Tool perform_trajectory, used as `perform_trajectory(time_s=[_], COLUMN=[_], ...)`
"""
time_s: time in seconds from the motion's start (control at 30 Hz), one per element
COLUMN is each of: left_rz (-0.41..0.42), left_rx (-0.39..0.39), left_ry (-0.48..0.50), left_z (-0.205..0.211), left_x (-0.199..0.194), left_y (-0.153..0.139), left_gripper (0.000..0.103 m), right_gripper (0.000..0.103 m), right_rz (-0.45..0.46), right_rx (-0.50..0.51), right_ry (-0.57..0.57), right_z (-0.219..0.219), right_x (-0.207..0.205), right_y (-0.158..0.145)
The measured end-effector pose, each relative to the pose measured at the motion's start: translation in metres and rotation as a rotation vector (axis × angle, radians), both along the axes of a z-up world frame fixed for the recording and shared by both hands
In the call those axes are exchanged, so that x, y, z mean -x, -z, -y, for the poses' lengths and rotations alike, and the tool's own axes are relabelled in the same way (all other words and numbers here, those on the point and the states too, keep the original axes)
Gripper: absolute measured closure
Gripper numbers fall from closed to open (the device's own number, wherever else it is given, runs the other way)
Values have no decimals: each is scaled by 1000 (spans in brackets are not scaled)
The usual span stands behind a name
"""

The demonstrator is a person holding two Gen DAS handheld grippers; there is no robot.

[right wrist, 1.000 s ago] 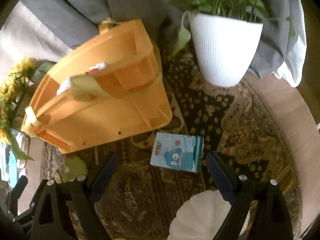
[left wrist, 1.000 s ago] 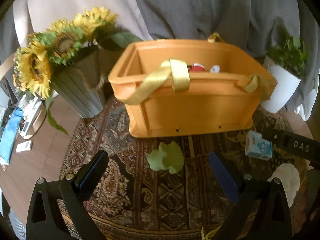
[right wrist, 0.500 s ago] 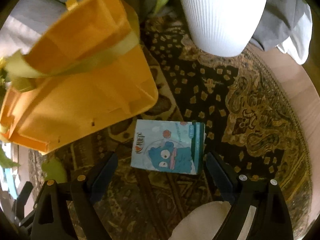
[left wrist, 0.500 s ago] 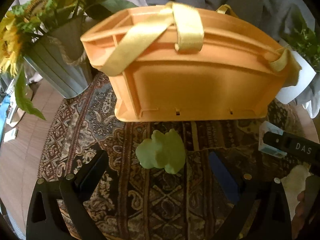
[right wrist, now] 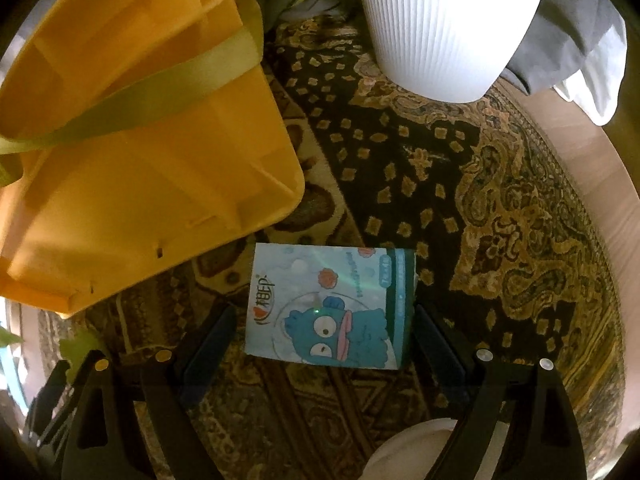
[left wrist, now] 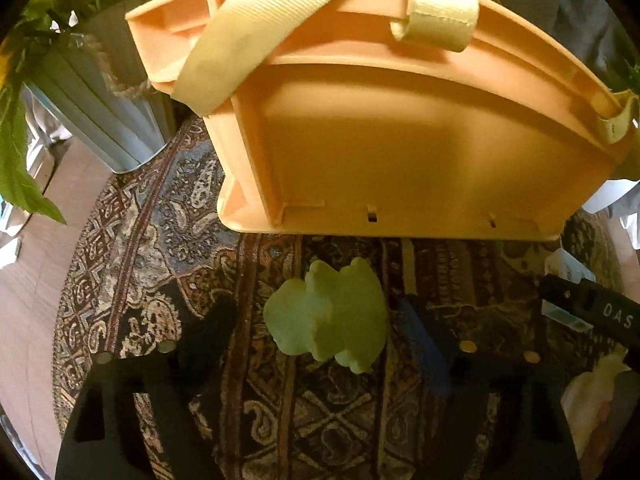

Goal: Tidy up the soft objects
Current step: 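Grasp the green frog plush with the left tool while the right tool grasps the blue tissue pack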

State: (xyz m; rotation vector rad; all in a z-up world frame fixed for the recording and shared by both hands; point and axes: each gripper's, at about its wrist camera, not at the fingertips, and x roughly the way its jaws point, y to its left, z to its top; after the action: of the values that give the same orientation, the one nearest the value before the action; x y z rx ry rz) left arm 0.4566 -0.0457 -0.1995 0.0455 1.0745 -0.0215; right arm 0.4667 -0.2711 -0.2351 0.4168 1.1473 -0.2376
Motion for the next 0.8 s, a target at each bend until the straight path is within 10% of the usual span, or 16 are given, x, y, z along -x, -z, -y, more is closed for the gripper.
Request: perform_trajectory(time_s=[0.8], left_rz=[66], left_rx=[31], left_ry=[46], left_z=[2], left_x=[24], left_y=[-20], left_gripper=[41], right_gripper=[28], right_rz=[121], right_rx=[-19], right_ry=[-72], right_z=[7], right_x=[36], right_y=[-38])
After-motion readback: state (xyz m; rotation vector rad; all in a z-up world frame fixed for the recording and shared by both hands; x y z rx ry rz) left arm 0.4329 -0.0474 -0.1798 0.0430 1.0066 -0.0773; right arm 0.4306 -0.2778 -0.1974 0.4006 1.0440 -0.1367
